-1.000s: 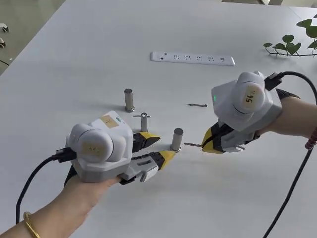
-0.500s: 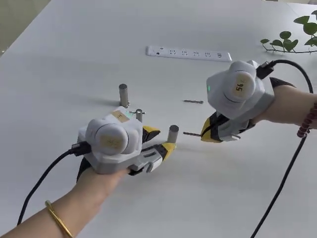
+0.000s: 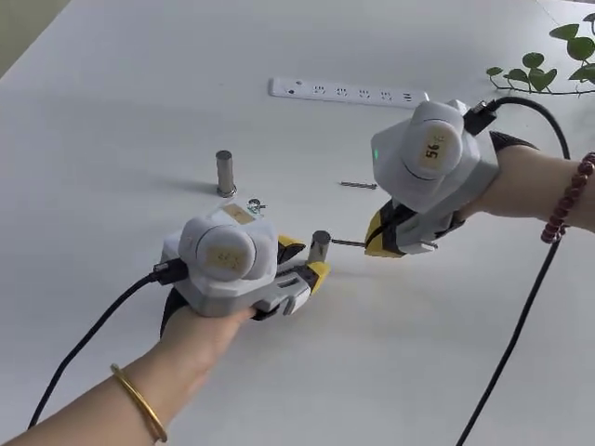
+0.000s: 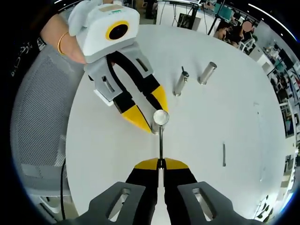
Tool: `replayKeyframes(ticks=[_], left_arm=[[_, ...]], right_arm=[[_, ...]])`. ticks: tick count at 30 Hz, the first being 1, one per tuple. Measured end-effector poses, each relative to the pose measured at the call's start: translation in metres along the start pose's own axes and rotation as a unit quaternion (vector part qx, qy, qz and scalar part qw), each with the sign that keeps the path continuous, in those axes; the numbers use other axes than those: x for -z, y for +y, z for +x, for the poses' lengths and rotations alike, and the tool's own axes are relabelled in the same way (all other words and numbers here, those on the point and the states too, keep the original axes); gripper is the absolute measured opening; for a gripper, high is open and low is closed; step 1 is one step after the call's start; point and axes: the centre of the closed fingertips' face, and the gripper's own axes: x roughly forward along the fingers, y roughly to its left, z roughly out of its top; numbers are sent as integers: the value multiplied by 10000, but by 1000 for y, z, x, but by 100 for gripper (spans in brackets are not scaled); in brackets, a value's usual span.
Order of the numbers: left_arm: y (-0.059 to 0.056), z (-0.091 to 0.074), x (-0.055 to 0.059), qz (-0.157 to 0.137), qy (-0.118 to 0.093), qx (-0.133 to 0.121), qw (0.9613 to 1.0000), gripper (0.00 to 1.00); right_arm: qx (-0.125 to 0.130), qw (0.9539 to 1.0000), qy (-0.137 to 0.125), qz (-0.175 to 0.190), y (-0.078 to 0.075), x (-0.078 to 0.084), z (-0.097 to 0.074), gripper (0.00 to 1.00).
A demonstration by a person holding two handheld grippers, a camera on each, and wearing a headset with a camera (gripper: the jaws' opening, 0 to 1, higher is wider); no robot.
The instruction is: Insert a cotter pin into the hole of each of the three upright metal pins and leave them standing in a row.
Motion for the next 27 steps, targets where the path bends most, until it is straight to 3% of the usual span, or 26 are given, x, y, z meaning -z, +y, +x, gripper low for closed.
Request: replayKeyframes(ticks=[9, 23, 27], left_arm=[[-1, 4, -1, -55, -42, 39, 10000, 12], [-1, 6, 4, 171, 10, 4, 9999, 12], [0, 7, 6, 110, 29, -40, 9999, 12]], right_arm=[[-20, 10000, -21, -54, -1, -4, 2, 0], [4, 9998, 54, -171, 0, -11, 3, 0], [6, 9999, -3, -153, 0, -14, 5, 0]])
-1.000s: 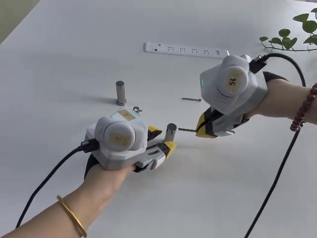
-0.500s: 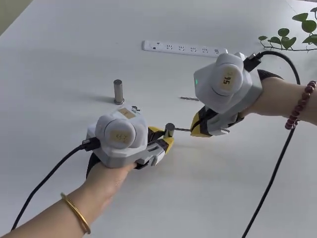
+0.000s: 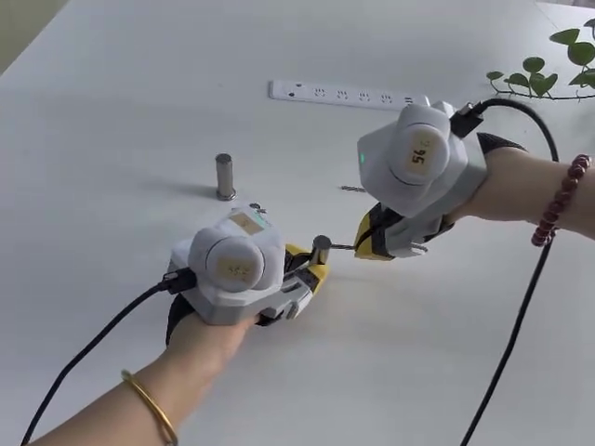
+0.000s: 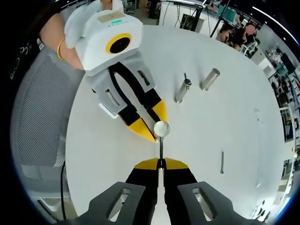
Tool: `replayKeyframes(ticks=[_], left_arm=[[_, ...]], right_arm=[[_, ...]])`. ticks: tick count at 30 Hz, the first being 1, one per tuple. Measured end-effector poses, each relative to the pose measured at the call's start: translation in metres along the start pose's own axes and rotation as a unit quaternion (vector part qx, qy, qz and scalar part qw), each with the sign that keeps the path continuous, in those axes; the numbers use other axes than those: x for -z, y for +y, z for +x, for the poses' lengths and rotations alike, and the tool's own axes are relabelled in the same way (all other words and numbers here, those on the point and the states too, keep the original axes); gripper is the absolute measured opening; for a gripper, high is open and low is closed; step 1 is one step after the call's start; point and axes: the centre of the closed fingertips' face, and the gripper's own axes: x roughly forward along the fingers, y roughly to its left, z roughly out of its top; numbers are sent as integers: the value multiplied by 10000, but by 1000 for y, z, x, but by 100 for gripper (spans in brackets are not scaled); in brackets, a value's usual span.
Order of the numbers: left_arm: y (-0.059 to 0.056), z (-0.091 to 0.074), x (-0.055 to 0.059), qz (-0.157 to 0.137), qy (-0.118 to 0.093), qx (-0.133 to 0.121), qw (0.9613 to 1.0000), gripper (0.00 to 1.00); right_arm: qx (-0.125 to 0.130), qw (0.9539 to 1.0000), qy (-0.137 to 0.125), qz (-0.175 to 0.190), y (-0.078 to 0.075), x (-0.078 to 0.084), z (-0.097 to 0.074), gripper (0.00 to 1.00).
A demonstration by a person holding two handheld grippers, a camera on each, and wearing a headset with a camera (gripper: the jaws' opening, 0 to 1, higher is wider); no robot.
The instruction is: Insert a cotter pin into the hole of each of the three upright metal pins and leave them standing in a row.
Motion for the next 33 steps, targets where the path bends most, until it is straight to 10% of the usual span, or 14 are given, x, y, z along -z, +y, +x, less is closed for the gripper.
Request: replayKeyframes(ticks=[33], left_arm=[[0, 3, 4, -4, 88, -38, 10000, 11]], right_arm=[[99, 9991, -389, 153, 1, -20, -2, 4]])
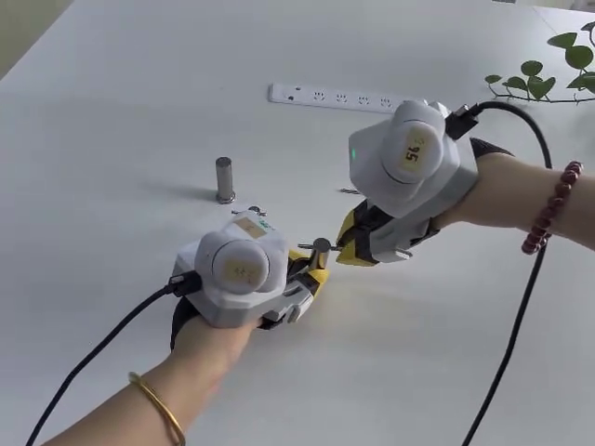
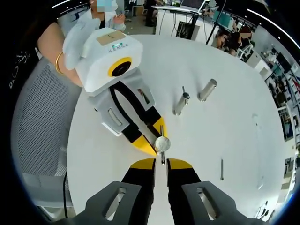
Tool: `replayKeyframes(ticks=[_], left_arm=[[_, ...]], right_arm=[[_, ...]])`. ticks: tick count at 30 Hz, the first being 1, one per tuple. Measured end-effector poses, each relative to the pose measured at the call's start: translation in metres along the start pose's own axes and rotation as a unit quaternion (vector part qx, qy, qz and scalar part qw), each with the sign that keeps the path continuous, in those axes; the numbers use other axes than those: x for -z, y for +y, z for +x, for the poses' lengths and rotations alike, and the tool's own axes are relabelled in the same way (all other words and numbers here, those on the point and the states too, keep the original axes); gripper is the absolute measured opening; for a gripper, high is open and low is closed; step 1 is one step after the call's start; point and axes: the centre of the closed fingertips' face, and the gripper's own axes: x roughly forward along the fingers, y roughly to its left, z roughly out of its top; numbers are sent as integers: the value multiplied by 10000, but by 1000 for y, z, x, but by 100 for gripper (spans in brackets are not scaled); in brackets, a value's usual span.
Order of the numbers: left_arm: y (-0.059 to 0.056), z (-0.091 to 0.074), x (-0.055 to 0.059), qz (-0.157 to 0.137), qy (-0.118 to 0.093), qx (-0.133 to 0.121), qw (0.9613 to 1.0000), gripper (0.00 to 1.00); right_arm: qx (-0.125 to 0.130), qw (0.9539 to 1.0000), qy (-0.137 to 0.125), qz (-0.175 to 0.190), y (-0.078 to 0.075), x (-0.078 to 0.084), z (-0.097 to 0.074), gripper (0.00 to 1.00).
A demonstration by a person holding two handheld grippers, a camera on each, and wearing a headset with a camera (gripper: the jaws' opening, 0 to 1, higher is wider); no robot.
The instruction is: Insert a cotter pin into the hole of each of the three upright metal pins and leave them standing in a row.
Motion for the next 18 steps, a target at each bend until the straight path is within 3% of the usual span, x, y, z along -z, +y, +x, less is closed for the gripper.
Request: replayKeyframes(ticks=[18], left_arm=[[1, 1, 1, -5, 13, 35, 10000, 11]], right_arm=[[72, 10000, 13, -68, -3, -3, -1, 0]])
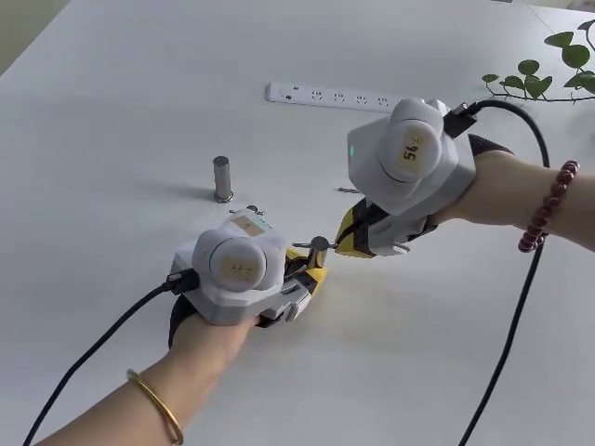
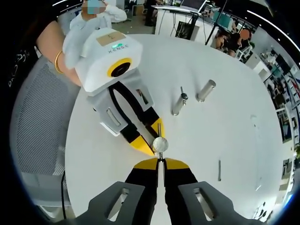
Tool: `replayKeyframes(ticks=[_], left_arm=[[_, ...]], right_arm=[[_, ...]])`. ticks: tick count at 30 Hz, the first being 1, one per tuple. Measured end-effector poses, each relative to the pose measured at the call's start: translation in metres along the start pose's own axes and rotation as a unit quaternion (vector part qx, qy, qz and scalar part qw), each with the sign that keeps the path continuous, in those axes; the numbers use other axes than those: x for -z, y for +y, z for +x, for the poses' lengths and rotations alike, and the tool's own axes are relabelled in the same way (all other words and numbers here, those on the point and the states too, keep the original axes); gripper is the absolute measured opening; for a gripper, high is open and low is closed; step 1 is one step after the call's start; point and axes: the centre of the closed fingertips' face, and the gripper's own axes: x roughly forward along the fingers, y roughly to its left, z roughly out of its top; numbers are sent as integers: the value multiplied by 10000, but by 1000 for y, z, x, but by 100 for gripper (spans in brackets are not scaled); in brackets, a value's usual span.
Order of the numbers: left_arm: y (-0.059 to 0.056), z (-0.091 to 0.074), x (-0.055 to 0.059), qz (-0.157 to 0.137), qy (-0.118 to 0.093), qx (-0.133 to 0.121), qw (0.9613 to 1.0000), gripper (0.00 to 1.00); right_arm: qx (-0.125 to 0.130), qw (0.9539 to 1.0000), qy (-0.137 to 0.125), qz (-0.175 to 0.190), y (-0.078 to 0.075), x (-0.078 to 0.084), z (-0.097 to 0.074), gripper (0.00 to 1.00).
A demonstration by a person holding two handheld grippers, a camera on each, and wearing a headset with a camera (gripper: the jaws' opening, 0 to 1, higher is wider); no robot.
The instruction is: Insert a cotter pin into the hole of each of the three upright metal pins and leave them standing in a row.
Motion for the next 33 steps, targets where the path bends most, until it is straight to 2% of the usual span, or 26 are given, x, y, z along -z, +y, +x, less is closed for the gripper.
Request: replayKeyframes(ticks=[18, 22, 26, 33], left_arm=[[1, 1, 0, 18, 13, -18, 10000, 12], [1, 1, 6, -21, 147, -15, 9999, 12], [-1, 1, 8, -10, 167, 45, 9998, 15], [-2, -1, 1, -21, 64, 75, 9999, 22]], right_arm=[[9, 9999, -31, 95, -4, -1, 4, 0], [29, 9999, -43, 117, -2, -1, 4, 0], [10, 9997, -50, 230, -2, -1, 4, 0], [59, 9989, -87, 466, -2, 2, 1, 9]])
